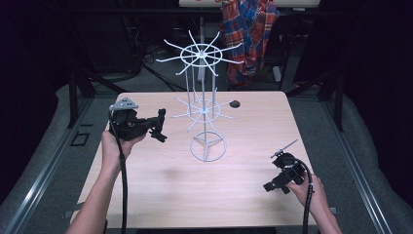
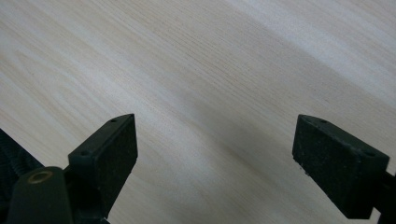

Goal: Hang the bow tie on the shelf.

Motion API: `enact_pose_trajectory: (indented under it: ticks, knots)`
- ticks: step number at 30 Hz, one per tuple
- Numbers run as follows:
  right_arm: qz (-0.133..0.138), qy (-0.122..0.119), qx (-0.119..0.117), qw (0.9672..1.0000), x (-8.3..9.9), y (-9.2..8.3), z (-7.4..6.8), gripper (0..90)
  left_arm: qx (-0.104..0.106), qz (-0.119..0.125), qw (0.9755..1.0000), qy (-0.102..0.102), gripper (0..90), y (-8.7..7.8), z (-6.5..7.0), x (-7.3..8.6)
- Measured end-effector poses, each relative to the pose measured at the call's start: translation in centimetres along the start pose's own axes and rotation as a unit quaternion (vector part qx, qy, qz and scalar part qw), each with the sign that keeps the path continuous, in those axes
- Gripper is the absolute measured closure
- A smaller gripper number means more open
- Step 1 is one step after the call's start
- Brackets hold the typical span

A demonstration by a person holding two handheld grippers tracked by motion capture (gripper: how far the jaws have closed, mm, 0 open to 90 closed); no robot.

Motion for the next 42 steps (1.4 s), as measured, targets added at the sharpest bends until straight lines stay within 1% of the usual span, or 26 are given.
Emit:
enact_pose_trajectory:
  ticks: [4,5,8,9,10,11,12,13,14,15,16,17,20,21,22,23,25,26,27,29,30,31,35,36,42]
  knots:
    - [0.0,0.001,0.0,1.0,0.0,0.0,0.0,13.7,0.002,0.002,1.0,0.005,90.0,0.0,0.2,-0.3]
    - [-0.001,0.004,-0.001,1.0,0.0,0.0,-0.1,13.7,0.004,0.005,1.0,0.006,90.0,0.0,0.3,-0.4]
    - [0.0,0.001,0.0,1.0,0.0,0.0,0.0,13.7,0.004,0.007,0.9999,0.008,90.0,0.1,0.4,-0.6]
    - [0.011,0.011,0.0,0.9999,0.0,0.2,-0.1,13.7,0.005,0.006,0.9999,0.009,90.0,0.1,0.5,-0.7]
    - [-0.001,0.0,0.0,1.0,0.0,0.0,0.0,13.7,0.006,0.007,0.9999,0.01,90.0,0.1,0.5,-0.7]
    - [-0.001,0.0,0.0,1.0,0.0,0.0,0.0,13.7,0.005,0.009,0.9999,0.012,90.0,0.1,0.6,-0.8]
    - [-0.002,-0.001,0.0,1.0,0.0,0.0,0.0,13.7,0.007,0.008,0.9999,0.013,90.0,0.1,0.7,-0.8]
    - [0.011,0.011,-0.001,0.9999,0.0,0.2,-0.1,13.7,0.007,0.008,0.9998,0.014,90.0,0.2,0.7,-0.9]
    - [0.011,0.011,0.0,0.9999,0.0,0.2,-0.1,13.7,0.009,0.008,0.9998,0.015,90.0,0.3,0.9,-1.0]
    - [0.004,0.004,-0.001,1.0,0.0,0.1,0.0,13.7,0.01,0.007,0.9998,0.017,90.0,0.3,0.9,-1.0]
    - [0.004,0.004,-0.001,1.0,0.0,0.1,0.0,13.7,0.01,0.007,0.9998,0.017,90.0,0.3,0.9,-1.0]
    - [0.006,0.01,-0.003,0.9999,0.1,0.1,-0.1,13.7,0.011,0.005,0.9997,0.019,90.0,0.5,1.0,-1.1]
    - [0.007,0.012,-0.004,0.9999,0.1,0.1,-0.1,13.7,0.013,0.005,0.9997,0.02,90.0,0.7,1.1,-1.2]
    - [0.002,0.008,-0.003,1.0,0.0,0.1,-0.1,13.7,0.014,0.003,0.9997,0.021,90.0,0.8,1.2,-1.2]
    - [0.011,0.01,-0.001,0.9999,0.0,0.2,-0.1,13.7,0.014,0.003,0.9997,0.022,90.0,1.0,1.2,-1.2]
    - [0.011,0.01,0.0,0.9999,0.0,0.1,-0.1,13.7,0.015,0.0,0.9996,0.024,90.0,1.2,1.3,-1.3]
    - [0.008,0.008,-0.003,0.9999,0.0,0.1,-0.1,13.7,0.015,0.0,0.9995,0.026,90.0,1.2,1.3,-1.3]
    - [-0.001,0.006,-0.003,1.0,0.0,0.0,-0.1,13.7,0.016,0.0,0.9995,0.026,90.0,1.3,1.3,-1.4]
    - [0.011,0.016,-0.005,0.9998,0.0,0.2,-0.2,13.7,0.017,0.001,0.9995,0.028,90.0,1.5,1.4,-1.5]
    - [-0.008,0.0,0.0,1.0,0.0,-0.1,0.0,13.6,0.017,0.001,0.9994,0.029,90.0,1.7,1.5,-1.6]
    - [-0.008,0.0,0.0,1.0,0.0,-0.1,0.0,13.6,0.017,0.001,0.9994,0.029,90.0,1.7,1.5,-1.6]
    - [-0.003,0.004,-0.001,1.0,0.0,0.0,-0.1,13.7,0.017,0.001,0.9994,0.03,90.0,1.8,1.5,-1.6]
    - [-0.001,0.006,-0.003,1.0,0.0,0.0,0.0,13.7,0.02,-0.003,0.9993,0.033,90.0,2.3,1.8,-1.7]
    - [0.01,0.016,-0.005,0.9998,0.0,0.2,-0.2,13.7,0.021,-0.006,0.9991,0.036,90.0,2.5,1.8,-1.7]
    - [0.011,0.017,-0.005,0.9998,0.0,0.2,-0.2,13.7,0.025,-0.011,0.9989,0.039,90.0,3.3,2.1,-1.7]
Point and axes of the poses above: each handheld gripper's, and its own axes: y roughly forward along the jaws, x roughly out of its underside, z roughly to its right, the point moved 3 cm from there along y, roughly forward along the jaws, and after that the axes turned 5 degrees about y, right-handed, at the moved point
